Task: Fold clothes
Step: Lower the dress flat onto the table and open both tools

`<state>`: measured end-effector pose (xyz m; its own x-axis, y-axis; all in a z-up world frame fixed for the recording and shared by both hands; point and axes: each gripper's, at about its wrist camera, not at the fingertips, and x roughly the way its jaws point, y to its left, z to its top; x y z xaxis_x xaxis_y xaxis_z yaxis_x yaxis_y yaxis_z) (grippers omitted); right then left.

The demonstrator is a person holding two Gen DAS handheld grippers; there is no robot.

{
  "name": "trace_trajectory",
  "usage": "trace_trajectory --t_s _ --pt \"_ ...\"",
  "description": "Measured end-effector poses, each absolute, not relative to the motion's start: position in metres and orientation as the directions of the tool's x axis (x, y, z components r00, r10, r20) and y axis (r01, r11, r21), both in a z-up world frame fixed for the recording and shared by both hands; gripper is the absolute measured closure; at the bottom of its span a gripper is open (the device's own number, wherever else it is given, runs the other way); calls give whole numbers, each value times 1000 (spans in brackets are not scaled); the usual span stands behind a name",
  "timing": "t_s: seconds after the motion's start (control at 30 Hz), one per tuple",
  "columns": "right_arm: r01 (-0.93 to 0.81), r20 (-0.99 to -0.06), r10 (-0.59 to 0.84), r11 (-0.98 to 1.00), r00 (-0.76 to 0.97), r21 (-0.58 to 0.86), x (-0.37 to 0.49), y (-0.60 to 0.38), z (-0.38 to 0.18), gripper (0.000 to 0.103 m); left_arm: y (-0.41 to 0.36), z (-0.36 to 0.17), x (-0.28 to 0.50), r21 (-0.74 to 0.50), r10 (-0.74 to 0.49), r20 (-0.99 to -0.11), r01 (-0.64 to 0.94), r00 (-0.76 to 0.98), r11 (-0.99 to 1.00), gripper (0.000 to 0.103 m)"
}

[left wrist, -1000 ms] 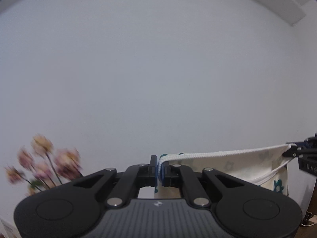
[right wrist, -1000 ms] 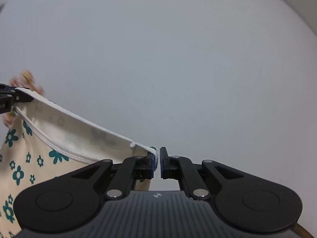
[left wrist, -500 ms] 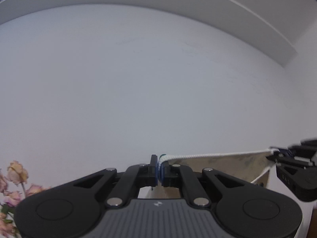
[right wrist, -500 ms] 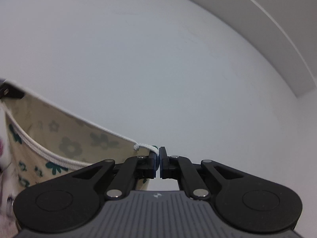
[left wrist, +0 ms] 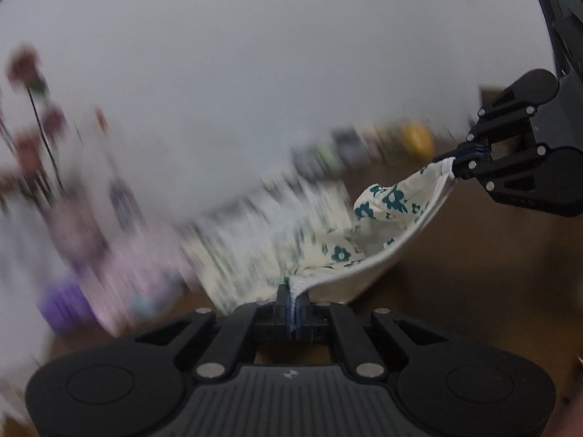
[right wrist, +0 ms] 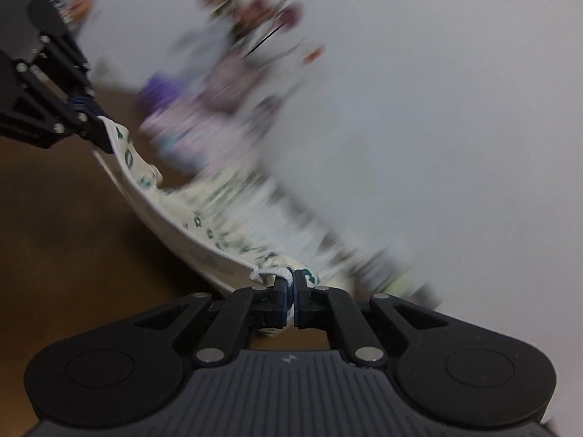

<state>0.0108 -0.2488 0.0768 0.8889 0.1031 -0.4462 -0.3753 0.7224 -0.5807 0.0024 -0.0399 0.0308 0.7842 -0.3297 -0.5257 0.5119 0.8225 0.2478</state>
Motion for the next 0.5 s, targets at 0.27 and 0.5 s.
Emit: trace_trajectory --t_s 0.27,0.5 --pt "-400 -559 128 826 819 -397 -33 -256 29 101 -34 6 -20 274 -293 -571 514 767 813 101" --pt "-412 -613 155 859 775 -304 -17 -262 14 98 -33 18 -40 284 -293 -596 538 747 794 87"
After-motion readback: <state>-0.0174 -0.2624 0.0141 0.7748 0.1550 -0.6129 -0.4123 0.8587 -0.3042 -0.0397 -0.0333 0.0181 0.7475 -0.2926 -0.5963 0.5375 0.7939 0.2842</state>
